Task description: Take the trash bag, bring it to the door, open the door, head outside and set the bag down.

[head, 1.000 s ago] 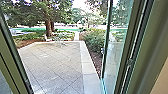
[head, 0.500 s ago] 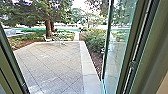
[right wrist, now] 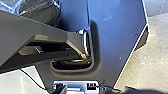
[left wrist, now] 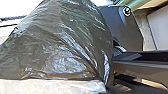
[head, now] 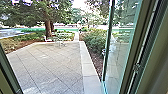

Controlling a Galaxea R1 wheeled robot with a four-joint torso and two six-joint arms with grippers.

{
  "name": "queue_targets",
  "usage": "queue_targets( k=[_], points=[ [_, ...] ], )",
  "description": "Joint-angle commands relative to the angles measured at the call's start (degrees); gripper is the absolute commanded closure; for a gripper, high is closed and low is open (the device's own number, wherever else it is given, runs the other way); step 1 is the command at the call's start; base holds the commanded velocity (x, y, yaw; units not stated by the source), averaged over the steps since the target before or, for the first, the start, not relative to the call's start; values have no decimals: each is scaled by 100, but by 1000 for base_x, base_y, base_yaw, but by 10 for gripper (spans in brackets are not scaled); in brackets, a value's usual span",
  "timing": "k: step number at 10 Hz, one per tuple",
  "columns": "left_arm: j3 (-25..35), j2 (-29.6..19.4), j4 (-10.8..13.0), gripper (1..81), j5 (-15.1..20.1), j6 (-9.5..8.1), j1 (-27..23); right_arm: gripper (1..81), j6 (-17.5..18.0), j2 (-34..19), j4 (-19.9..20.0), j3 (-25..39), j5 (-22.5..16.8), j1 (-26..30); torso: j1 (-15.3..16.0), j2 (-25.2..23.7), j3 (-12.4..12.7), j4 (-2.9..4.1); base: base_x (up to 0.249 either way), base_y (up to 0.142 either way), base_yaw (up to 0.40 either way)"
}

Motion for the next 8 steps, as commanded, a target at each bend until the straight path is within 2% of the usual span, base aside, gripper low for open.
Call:
queue_targets(
  k=[1, 8],
  points=[
    [24, 7, 9, 811, 343, 45, -299, 10, -16, 64, -53, 48, -318, 203, 0, 0, 0, 0, 102, 0, 0],
    [24, 15, -8, 811, 343, 45, -299, 10, -24, 64, -62, 48, -318, 212, 2, 0, 0, 0, 103, 0, 0]
  ],
)
